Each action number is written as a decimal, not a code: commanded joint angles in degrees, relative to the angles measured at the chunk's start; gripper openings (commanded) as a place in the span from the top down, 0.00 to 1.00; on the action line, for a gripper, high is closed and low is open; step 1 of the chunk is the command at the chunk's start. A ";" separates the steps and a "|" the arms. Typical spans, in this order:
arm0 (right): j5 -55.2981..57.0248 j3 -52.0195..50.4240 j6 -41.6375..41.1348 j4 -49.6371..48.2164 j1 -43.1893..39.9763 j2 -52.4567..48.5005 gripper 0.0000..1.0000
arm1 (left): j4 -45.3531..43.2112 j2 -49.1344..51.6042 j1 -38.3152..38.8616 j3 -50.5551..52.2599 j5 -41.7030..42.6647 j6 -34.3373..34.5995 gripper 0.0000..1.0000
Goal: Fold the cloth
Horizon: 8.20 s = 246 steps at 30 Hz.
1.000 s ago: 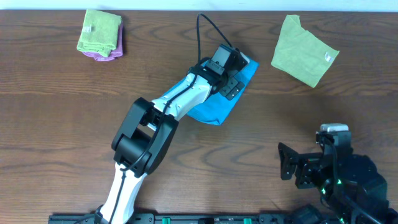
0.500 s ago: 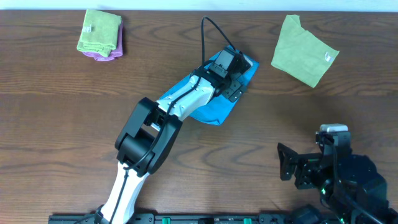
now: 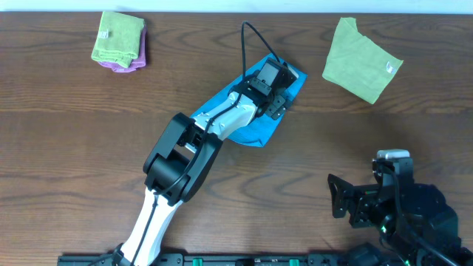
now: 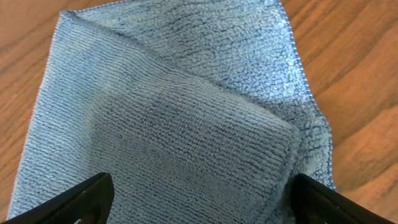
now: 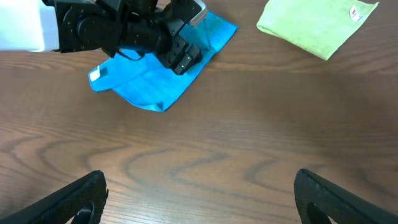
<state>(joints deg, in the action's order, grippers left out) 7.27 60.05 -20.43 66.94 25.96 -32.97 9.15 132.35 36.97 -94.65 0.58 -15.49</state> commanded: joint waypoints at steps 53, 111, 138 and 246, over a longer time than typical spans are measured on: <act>-0.20 0.92 -0.79 0.37 0.22 0.07 0.07 | 9.75 1.49 0.20 -6.75 2.38 1.84 0.19; -0.66 0.92 -0.81 -0.07 0.22 -0.81 0.13 | 3.45 -0.28 -5.66 -9.14 -25.64 2.01 0.94; -0.61 0.90 -2.64 -1.86 0.22 -9.84 0.91 | 22.93 -8.31 -17.33 -9.14 -20.46 12.74 0.05; -24.44 -12.63 5.86 -63.91 2.32 -68.32 0.98 | 1.70 7.21 -21.64 -8.90 1.79 15.30 0.94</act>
<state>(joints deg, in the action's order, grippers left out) -16.56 47.42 -13.45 3.11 27.73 -100.66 10.85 138.34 15.75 -103.46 3.42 0.01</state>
